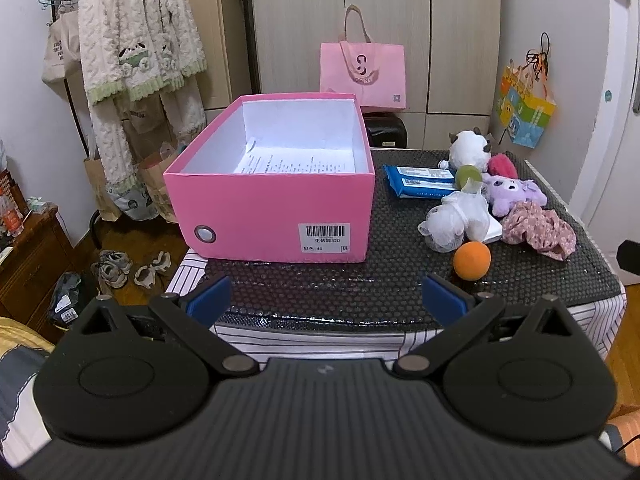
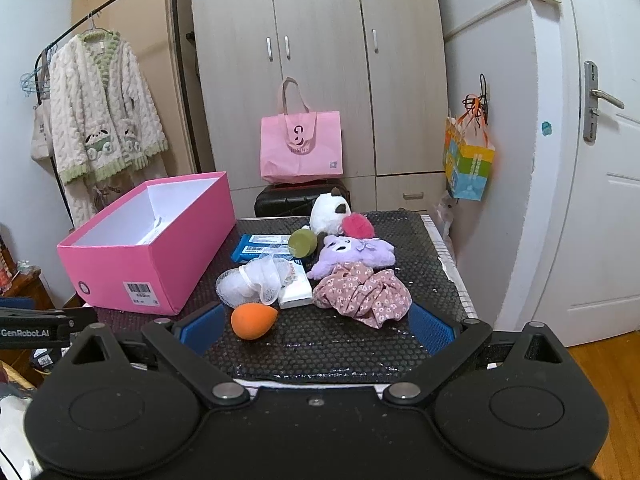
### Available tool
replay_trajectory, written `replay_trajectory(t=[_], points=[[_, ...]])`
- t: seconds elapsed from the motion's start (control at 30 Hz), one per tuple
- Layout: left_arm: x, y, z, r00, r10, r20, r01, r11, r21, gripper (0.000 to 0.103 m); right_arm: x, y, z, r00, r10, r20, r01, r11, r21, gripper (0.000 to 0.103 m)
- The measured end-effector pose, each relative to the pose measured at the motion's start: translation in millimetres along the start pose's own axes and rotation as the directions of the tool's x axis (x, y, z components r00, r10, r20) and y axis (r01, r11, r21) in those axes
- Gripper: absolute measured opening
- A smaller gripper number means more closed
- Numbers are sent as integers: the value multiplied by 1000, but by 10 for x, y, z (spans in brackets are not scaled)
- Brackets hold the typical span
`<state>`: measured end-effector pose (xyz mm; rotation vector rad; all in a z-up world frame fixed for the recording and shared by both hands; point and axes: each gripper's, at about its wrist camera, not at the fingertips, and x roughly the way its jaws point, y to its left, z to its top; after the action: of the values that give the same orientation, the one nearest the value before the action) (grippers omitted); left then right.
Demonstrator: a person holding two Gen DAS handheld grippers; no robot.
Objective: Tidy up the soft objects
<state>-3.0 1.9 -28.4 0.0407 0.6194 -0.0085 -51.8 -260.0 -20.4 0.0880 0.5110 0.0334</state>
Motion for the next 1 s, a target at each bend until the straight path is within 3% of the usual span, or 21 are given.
replay_trajectory(t=[1.0], points=[[-51, -51, -22, 1000, -12, 27, 11, 999, 40, 103, -2, -78, 13, 1000, -15, -6, 15, 1000, 17, 100]])
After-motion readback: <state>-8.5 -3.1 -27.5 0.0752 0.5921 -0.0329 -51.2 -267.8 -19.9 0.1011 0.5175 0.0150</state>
